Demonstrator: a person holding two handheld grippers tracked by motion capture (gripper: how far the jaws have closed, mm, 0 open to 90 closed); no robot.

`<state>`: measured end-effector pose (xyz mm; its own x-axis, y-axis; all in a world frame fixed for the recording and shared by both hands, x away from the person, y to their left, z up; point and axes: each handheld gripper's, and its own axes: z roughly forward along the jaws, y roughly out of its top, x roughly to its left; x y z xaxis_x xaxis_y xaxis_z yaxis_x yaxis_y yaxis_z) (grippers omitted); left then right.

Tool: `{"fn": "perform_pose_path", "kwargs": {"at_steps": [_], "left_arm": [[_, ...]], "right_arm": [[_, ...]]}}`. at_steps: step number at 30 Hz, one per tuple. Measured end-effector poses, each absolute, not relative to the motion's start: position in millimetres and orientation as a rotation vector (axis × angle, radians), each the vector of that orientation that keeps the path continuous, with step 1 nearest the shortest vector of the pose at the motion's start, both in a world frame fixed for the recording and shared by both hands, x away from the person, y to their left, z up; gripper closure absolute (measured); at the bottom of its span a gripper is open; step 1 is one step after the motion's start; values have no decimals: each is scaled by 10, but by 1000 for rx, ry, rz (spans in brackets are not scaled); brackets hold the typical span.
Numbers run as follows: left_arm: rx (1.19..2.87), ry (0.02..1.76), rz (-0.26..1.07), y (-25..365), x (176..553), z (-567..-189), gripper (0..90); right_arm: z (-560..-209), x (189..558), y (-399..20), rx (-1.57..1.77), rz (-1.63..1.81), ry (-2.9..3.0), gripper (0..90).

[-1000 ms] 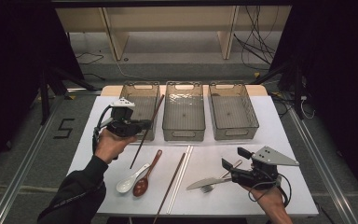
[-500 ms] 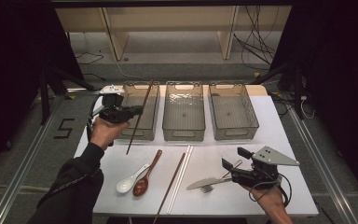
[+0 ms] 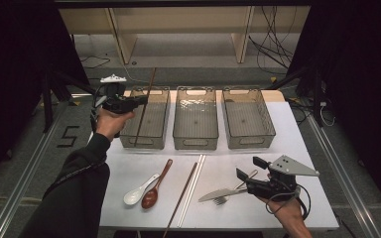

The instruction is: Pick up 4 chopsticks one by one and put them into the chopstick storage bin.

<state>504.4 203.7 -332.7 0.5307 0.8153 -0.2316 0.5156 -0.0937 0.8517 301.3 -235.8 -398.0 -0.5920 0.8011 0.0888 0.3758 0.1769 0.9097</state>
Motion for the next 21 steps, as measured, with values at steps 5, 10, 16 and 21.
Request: {"fn": "perform_pose_path", "kwargs": {"at_steps": [5,10,16,21], "left_arm": [[1726,1130,399,2099,5195,-3327,844],[1742,1148,439,2163,5327,-3345,844],[1718,1179,475,2214,5443,-3394,844],[1699,1200,488,2252,5503,-3427,844]], "right_arm": [[-3980,3012,-2355,1107,1398,2049,305],[-3982,3014,-2357,1107,1397,2051,305],[-3986,3020,-2354,1109,1401,2053,305],[-3985,3018,-2358,1108,1403,2052,305]]}}
